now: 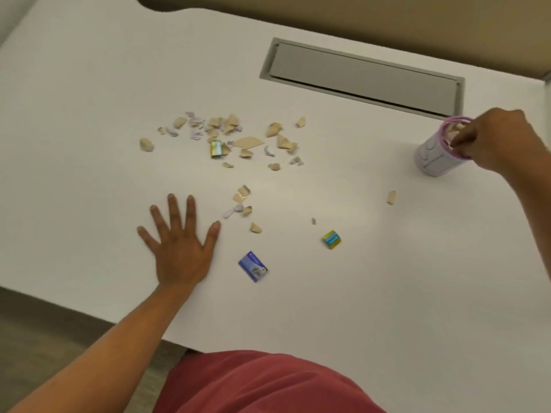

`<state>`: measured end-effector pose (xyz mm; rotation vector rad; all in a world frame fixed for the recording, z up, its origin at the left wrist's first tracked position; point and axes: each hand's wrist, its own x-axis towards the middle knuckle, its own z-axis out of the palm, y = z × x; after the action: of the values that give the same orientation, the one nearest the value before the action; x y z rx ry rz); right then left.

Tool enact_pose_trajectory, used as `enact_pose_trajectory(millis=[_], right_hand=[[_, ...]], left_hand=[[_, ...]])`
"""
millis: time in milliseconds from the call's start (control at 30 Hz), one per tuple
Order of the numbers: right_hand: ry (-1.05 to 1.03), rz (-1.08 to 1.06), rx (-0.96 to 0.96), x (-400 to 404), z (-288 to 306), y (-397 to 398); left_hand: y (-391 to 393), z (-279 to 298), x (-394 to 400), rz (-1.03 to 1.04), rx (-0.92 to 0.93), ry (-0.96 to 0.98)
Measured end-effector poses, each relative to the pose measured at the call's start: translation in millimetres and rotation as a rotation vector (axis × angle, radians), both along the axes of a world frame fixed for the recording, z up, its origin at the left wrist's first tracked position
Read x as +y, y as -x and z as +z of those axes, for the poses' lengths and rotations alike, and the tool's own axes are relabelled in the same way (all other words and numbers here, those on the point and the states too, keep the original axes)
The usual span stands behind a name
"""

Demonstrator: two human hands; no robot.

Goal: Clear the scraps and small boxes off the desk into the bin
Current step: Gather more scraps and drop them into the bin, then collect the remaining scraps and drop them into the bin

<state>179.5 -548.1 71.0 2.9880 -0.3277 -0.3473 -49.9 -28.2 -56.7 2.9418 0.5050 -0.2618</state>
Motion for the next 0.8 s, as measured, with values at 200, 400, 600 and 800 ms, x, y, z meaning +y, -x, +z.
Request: enact_pose_trajectory(millis=[200,400,600,800], right_hand=[[0.032,0.074,0.076,13.6,4.9,-3.3],[-0.225,0.076,-0.271,28.3,50.0,23.8],[-0.641,0.008,-0.115,93.1,0.3,99.2],[-0.458,0.059,-0.032,141.4,-56.4,151.4]], left_hand=[[-0.1,-6.5,0.9,-0.013,-0.034,-0.017],[1.1,-16.5,0.4,-0.037,-0.092,-0.03],[0.2,-13.0,3.7,-0.023,-0.075,-0.012],[0.3,-9.8,2.1,-0.019,-0.077,-0.03]])
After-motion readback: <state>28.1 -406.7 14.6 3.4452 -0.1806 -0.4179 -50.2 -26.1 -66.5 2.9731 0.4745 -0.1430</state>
